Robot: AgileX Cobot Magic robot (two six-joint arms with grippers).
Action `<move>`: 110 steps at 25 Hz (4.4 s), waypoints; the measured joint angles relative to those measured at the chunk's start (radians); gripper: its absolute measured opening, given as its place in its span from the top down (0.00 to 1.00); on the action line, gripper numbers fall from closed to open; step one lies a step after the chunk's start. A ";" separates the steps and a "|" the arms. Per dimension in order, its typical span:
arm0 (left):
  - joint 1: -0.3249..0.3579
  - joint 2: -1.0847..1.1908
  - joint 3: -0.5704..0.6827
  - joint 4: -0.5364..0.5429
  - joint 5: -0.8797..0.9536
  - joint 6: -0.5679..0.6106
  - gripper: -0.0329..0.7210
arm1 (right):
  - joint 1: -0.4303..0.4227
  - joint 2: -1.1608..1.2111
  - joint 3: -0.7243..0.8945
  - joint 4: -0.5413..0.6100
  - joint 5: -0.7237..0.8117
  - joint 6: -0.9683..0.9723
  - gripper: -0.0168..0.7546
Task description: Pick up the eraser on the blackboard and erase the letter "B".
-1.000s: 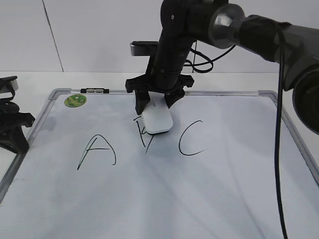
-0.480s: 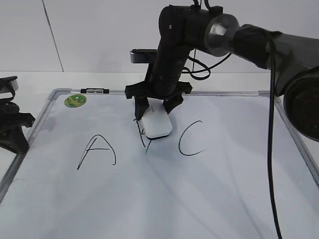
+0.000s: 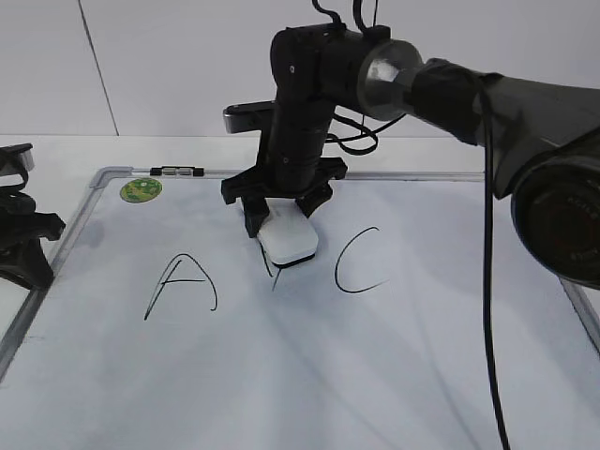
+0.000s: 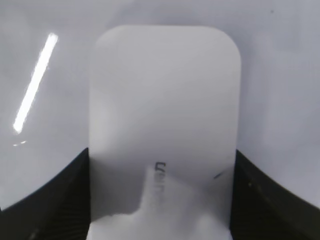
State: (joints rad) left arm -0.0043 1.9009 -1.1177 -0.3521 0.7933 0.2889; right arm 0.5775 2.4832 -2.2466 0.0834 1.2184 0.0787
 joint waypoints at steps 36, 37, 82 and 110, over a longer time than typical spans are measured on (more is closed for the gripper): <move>0.000 0.000 0.000 -0.006 0.000 0.000 0.89 | -0.007 -0.038 0.085 -0.044 -0.054 0.074 0.29; 0.000 0.000 0.000 -0.006 0.000 0.000 0.89 | -0.001 -0.045 0.100 -0.055 -0.068 0.074 0.29; 0.000 0.000 0.000 -0.018 0.006 0.000 0.90 | 0.015 -0.158 0.232 -0.130 -0.022 0.127 0.29; 0.000 0.000 0.000 -0.018 0.005 0.000 0.90 | -0.180 -0.801 0.709 -0.260 0.020 0.226 0.29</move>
State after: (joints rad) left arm -0.0043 1.9009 -1.1177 -0.3697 0.7979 0.2889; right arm 0.3970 1.6826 -1.5377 -0.1763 1.2381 0.3045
